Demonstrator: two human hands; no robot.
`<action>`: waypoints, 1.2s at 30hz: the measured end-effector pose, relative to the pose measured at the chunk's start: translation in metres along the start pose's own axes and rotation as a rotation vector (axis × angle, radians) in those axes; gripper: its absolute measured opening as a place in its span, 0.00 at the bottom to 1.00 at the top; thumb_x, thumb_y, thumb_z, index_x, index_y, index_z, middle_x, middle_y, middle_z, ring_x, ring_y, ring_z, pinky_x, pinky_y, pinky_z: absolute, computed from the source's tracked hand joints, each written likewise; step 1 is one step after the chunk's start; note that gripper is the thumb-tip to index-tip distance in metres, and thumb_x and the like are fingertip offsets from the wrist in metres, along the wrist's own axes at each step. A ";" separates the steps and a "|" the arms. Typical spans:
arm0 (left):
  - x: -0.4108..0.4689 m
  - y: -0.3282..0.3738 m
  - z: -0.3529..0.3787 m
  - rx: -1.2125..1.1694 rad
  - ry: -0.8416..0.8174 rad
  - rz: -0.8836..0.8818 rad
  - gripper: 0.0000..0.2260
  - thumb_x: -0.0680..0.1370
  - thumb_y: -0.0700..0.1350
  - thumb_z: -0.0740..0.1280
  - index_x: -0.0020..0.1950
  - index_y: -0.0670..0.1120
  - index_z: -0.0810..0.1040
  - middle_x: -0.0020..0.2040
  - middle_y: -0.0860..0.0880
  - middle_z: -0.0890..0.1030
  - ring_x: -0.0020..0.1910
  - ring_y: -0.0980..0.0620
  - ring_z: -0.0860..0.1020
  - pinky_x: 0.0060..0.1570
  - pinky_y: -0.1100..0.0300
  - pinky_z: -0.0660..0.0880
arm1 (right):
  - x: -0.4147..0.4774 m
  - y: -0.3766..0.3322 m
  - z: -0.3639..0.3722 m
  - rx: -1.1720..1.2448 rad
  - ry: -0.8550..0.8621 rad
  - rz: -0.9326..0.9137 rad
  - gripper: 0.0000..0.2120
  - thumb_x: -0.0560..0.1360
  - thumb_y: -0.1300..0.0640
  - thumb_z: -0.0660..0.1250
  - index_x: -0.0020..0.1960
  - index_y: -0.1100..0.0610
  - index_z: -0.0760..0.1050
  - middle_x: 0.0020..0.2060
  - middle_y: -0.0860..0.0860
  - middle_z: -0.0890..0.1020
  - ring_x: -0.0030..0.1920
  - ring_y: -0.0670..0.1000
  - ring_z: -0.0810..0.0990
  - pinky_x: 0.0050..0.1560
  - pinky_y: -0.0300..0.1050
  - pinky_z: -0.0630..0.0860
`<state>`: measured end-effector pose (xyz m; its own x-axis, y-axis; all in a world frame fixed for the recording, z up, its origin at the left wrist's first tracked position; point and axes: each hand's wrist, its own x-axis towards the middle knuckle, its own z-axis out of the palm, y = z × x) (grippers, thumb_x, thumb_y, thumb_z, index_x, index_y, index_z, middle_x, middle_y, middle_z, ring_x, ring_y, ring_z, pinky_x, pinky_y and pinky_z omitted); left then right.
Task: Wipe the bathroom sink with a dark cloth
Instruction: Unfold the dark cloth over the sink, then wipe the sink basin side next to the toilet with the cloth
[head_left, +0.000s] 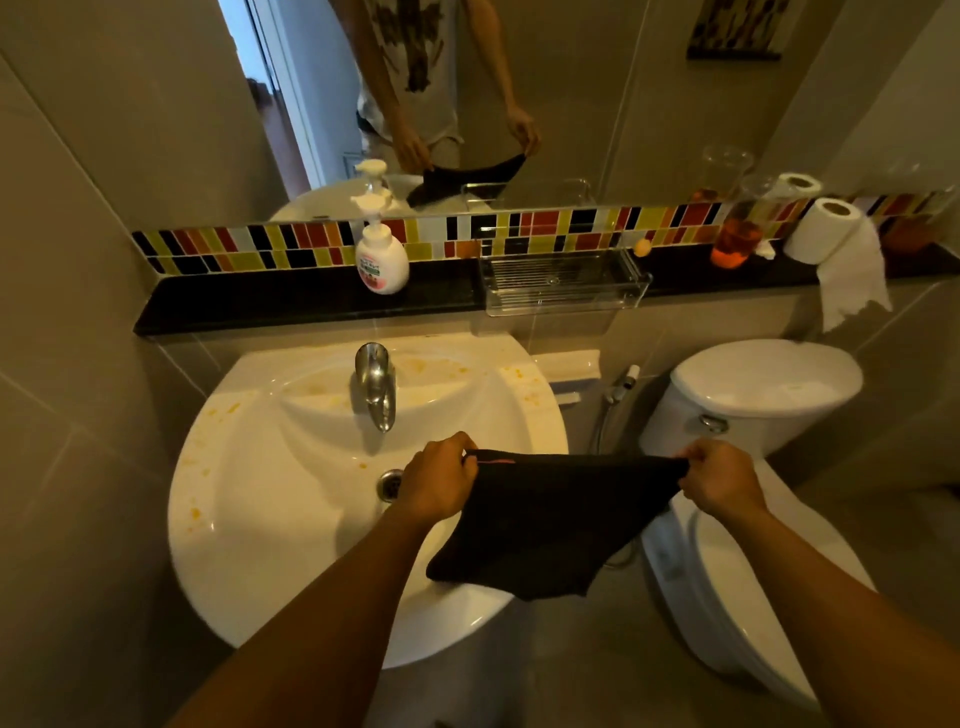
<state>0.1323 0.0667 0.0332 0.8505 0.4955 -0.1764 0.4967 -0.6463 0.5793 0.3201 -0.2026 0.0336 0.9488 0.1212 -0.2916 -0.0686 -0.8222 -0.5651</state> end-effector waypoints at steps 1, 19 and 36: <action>0.003 -0.001 0.004 0.009 -0.013 -0.003 0.09 0.80 0.47 0.60 0.57 0.47 0.76 0.50 0.44 0.82 0.49 0.46 0.80 0.51 0.49 0.78 | 0.001 0.000 0.003 0.022 0.000 0.019 0.08 0.72 0.67 0.66 0.44 0.56 0.79 0.47 0.62 0.82 0.50 0.62 0.81 0.55 0.58 0.78; 0.022 -0.021 0.034 0.330 -0.069 0.064 0.16 0.80 0.50 0.58 0.67 0.48 0.70 0.63 0.46 0.76 0.61 0.45 0.74 0.61 0.49 0.70 | -0.060 -0.018 0.117 -0.006 -0.233 -0.189 0.25 0.79 0.58 0.61 0.74 0.58 0.60 0.74 0.58 0.61 0.73 0.58 0.62 0.70 0.52 0.63; 0.101 -0.057 -0.040 0.557 0.261 -0.124 0.29 0.78 0.55 0.61 0.75 0.45 0.60 0.78 0.41 0.56 0.76 0.37 0.53 0.72 0.43 0.57 | -0.054 -0.035 0.211 -0.245 -0.045 -0.201 0.31 0.81 0.49 0.52 0.77 0.56 0.41 0.78 0.56 0.41 0.77 0.58 0.37 0.68 0.49 0.42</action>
<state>0.1831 0.1767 0.0148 0.7453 0.6662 0.0249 0.6645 -0.7454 0.0532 0.2065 -0.0631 -0.0940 0.9208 0.3150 -0.2299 0.2006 -0.8881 -0.4135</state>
